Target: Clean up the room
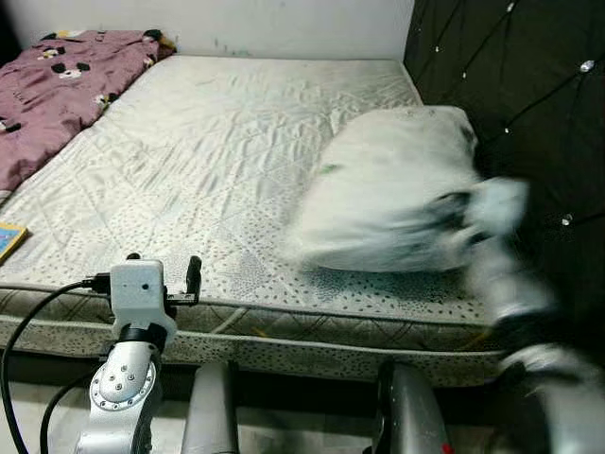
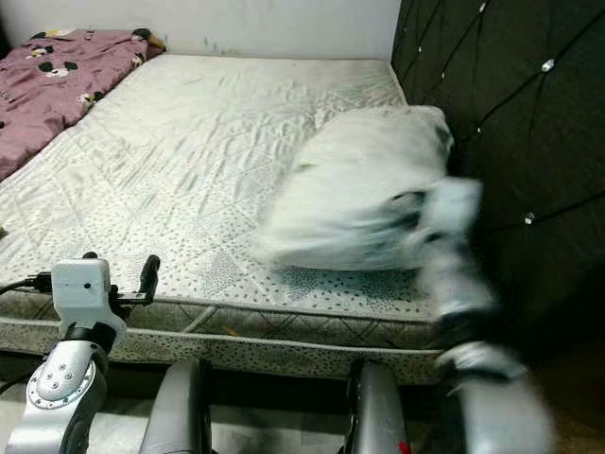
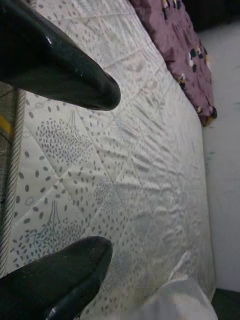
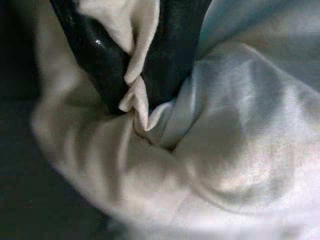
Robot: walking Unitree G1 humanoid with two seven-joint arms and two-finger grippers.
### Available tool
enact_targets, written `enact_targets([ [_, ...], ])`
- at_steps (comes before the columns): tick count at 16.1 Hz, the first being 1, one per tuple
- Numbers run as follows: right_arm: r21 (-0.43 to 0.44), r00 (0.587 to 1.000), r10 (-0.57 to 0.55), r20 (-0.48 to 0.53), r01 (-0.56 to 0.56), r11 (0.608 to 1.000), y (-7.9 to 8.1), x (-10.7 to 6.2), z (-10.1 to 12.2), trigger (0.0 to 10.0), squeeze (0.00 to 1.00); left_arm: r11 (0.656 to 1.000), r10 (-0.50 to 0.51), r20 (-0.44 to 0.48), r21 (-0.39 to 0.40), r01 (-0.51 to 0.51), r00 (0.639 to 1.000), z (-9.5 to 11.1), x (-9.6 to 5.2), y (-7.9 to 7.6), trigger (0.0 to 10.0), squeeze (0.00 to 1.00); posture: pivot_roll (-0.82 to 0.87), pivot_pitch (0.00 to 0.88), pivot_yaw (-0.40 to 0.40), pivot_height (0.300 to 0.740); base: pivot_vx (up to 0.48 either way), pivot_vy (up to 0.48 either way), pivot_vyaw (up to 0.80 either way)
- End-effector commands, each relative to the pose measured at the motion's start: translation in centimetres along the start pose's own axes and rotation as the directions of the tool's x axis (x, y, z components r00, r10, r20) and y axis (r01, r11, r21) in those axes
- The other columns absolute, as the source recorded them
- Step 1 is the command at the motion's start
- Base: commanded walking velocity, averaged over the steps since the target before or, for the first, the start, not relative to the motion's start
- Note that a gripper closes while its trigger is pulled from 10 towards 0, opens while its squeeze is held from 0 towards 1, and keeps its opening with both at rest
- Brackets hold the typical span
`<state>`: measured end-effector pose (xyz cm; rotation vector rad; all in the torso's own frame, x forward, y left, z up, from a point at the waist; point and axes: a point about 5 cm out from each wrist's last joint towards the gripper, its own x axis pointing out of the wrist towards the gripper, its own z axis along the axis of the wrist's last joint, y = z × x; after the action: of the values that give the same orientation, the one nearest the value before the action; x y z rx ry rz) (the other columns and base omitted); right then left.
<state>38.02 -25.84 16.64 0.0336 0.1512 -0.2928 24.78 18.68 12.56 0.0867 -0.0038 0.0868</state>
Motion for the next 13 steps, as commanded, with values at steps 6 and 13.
enact_targets([
  [6,-0.023,0.963,-0.156,0.218,0.165,0.986,-6.0,0.3,6.3,0.0,0.00,1.000,0.000,-0.008,0.018,0.000,1.000,-0.2,0.1,0.2,10.0,0.00,0.07,0.035,0.009,0.498,0.000,0.000,0.00],
  [13,-0.081,0.984,0.152,0.095,-0.144,0.986,-2.2,-5.2,-4.3,0.0,0.00,0.999,-0.030,-0.009,0.031,0.030,1.000,-0.2,0.7,0.3,10.0,0.00,0.03,0.023,0.045,0.498,0.000,0.000,0.00],
])
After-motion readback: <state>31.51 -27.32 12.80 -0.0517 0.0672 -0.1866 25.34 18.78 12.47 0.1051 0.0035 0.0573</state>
